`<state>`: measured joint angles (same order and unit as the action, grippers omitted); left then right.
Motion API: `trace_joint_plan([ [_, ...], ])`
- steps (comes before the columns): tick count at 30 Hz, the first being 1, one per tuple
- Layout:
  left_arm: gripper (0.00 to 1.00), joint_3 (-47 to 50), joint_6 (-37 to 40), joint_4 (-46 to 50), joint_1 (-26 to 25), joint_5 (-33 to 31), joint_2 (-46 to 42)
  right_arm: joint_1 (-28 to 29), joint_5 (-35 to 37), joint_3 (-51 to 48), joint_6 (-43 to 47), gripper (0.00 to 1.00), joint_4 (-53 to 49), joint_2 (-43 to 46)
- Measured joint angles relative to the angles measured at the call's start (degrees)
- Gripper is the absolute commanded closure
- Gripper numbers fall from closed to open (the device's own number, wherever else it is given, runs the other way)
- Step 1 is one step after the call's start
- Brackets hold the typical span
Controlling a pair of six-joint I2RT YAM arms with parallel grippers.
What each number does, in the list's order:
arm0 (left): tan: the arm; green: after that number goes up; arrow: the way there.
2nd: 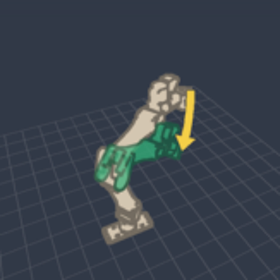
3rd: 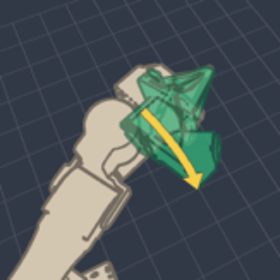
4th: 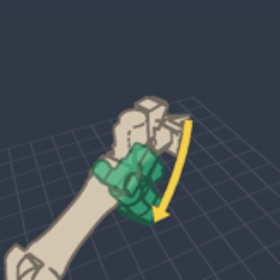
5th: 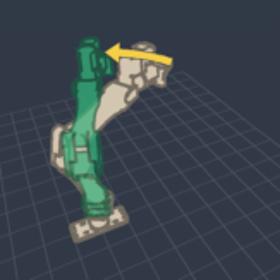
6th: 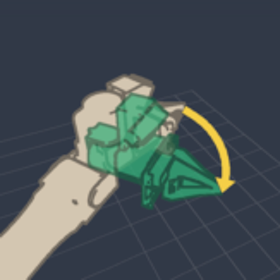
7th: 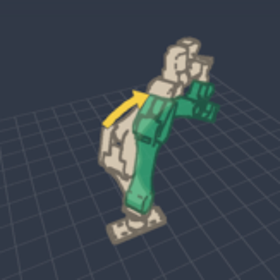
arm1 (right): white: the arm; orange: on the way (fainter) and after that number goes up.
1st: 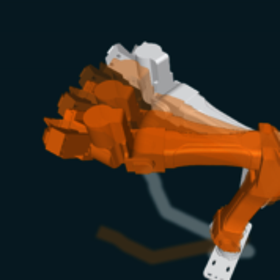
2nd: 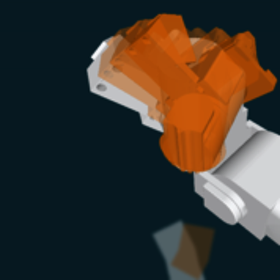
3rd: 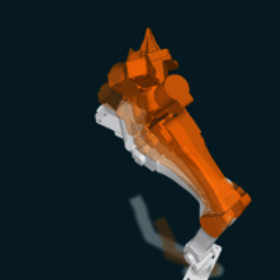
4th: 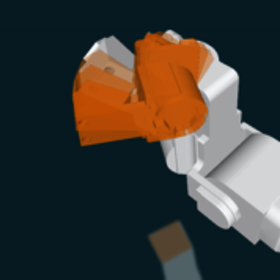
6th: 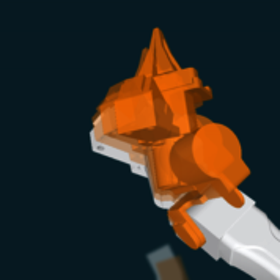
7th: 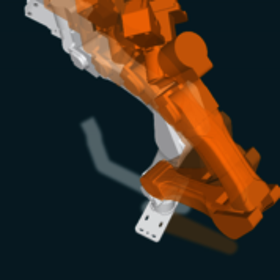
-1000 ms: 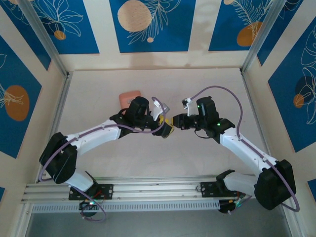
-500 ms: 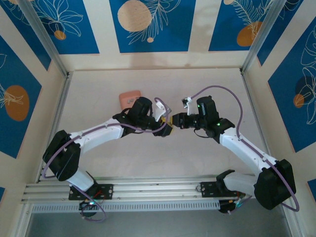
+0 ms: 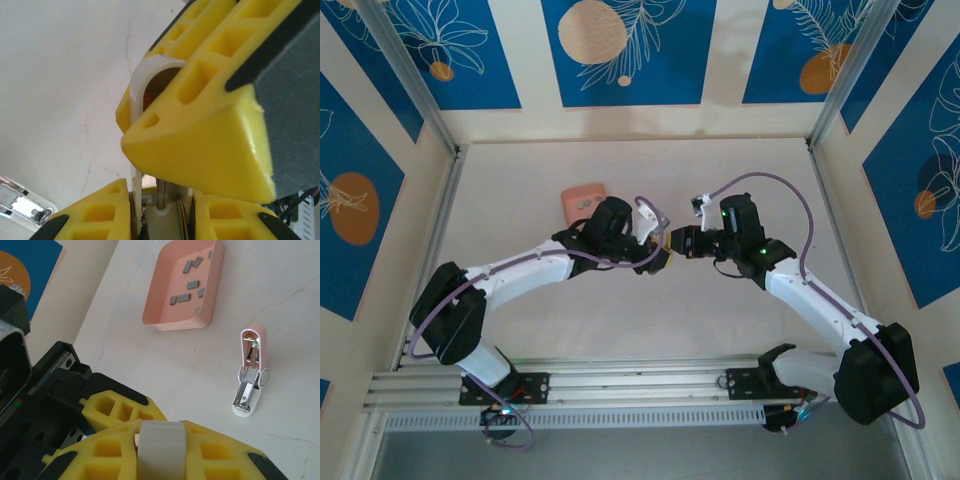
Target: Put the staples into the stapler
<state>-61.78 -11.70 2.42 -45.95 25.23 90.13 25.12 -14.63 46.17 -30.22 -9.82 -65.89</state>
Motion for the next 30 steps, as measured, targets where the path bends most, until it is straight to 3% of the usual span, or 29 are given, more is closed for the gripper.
trace_joint_plan([
  [2,0.99,-0.26,-1.27,-0.22,-0.35,-1.90,0.00,-0.87,-0.28,0.02,-0.46,0.57,0.17,0.00],
  [4,1.00,-0.83,-3.61,0.42,-0.83,-5.53,0.07,-2.32,-0.24,0.50,-1.11,0.50,0.13,0.04],
  [11,1.00,-3.17,-10.97,0.35,-2.99,-18.34,3.10,-9.33,7.65,0.57,-4.94,0.48,-3.74,2.99],
  [16,1.00,-6.27,-17.84,0.52,-6.67,-27.15,9.88,-15.82,10.10,-5.25,-8.52,0.48,-4.94,11.74],
  [24,1.00,-17.51,-25.07,3.80,-10.49,-39.39,20.46,-16.70,10.21,-10.67,-12.17,0.48,-6.01,19.67],
  [30,1.00,-24.92,-29.81,8.28,-10.60,-44.61,27.17,-17.25,10.21,-12.68,-13.49,0.47,-6.34,22.05],
])
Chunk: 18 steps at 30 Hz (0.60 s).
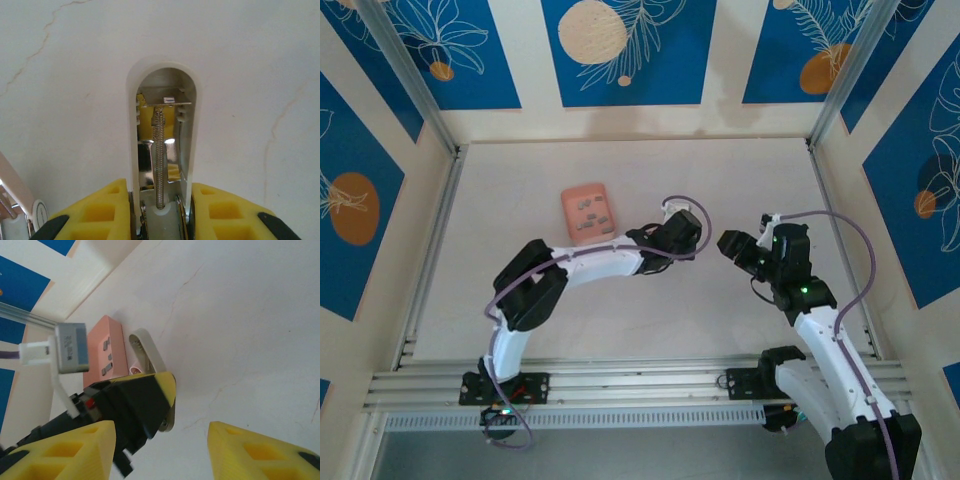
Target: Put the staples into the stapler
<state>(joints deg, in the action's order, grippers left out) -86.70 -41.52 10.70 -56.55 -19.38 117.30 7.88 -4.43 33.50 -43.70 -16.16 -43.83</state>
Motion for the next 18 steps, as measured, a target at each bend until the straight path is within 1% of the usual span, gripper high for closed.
trace_joint_plan([
  [7,1.00,-2.12,-5.01,3.65,0.00,-2.16,4.46,-1.77,-0.39,-0.31,0.07,0.47,0.04,0.24],
  [18,0.99,-6.14,-8.15,5.25,0.02,-4.74,9.84,-5.99,-3.15,-0.31,0.20,0.46,0.04,0.22],
])
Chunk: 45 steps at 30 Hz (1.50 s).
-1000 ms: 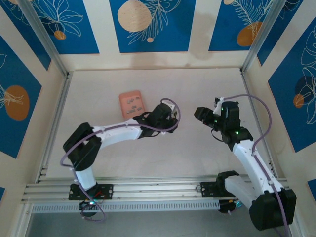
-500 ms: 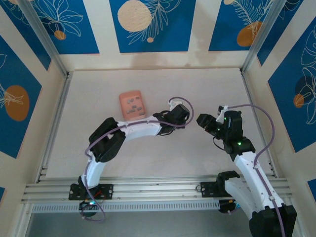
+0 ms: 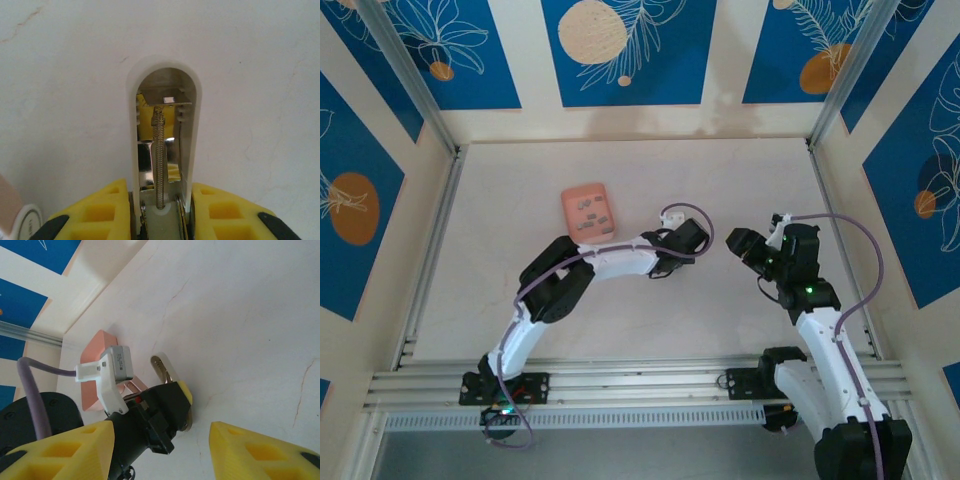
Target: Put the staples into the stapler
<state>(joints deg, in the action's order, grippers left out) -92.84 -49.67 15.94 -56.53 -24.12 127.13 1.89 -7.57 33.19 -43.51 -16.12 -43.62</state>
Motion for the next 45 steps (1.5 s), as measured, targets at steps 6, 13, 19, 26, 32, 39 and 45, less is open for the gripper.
trace_joint_plan([
  [6,0.95,-1.53,-1.31,0.00,0.20,-0.26,1.53,-1.49,-1.51,0.00,0.50,0.46,0.13,-0.09],
  [13,0.79,-1.53,-2.78,0.22,0.26,0.09,2.08,-2.21,-2.49,-0.02,0.57,0.46,0.15,-0.09],
  [19,0.58,-1.49,-3.28,0.31,0.26,0.33,2.08,-2.36,-3.04,0.00,0.57,0.46,0.15,-0.09],
  [26,0.50,-0.87,-2.32,0.46,0.26,0.50,1.44,-2.36,-3.39,0.00,0.52,0.46,0.17,-0.09],
  [32,0.41,1.60,0.52,1.03,0.28,0.74,-4.92,-2.36,-3.74,0.00,0.52,0.46,0.22,-0.11],
  [39,0.29,4.96,6.01,1.66,2.60,5.25,-18.60,-2.34,-5.18,0.00,0.55,0.46,0.85,-2.86],
  [45,0.25,11.78,10.10,3.54,11.43,12.96,-26.36,-0.55,-5.99,0.52,1.22,0.46,0.44,-6.80],
])
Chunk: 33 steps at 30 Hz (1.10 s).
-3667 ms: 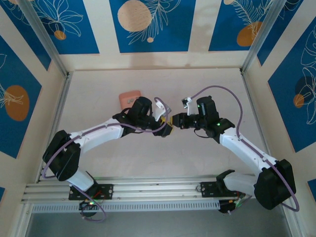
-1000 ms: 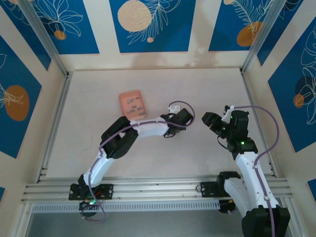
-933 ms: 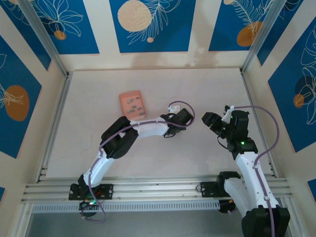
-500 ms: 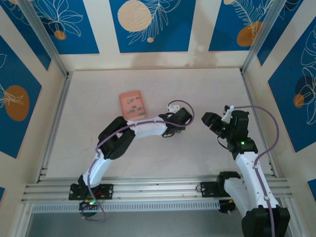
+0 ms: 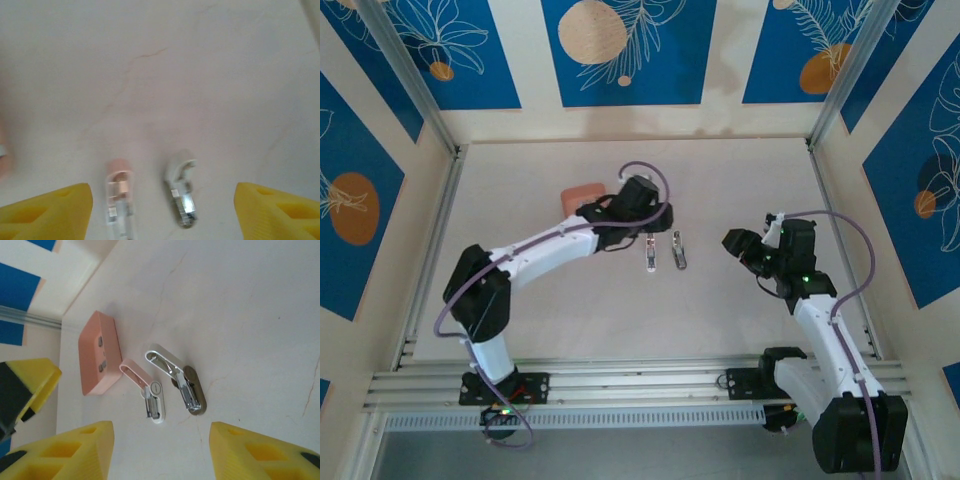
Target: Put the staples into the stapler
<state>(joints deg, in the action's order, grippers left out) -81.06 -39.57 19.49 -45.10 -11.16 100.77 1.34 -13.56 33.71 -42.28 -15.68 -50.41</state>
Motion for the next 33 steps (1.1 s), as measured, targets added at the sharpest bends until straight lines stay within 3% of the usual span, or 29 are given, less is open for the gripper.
trace_joint_plan([
  [7,0.24,4.07,7.69,5.92,9.92,5.64,-0.70,4.39,0.31,1.51,1.33,0.46,-1.18,-2.47],
  [12,0.25,0.09,14.93,9.79,14.60,9.25,3.78,6.88,1.62,1.97,1.44,0.46,-2.14,-4.02],
  [21,0.26,-10.82,25.09,18.43,16.22,15.58,18.56,9.97,4.50,3.06,0.35,0.46,-4.09,-4.92],
  [33,0.30,-8.33,27.71,21.49,16.20,22.23,18.01,10.99,4.55,3.69,-0.26,0.46,-4.35,-8.61],
])
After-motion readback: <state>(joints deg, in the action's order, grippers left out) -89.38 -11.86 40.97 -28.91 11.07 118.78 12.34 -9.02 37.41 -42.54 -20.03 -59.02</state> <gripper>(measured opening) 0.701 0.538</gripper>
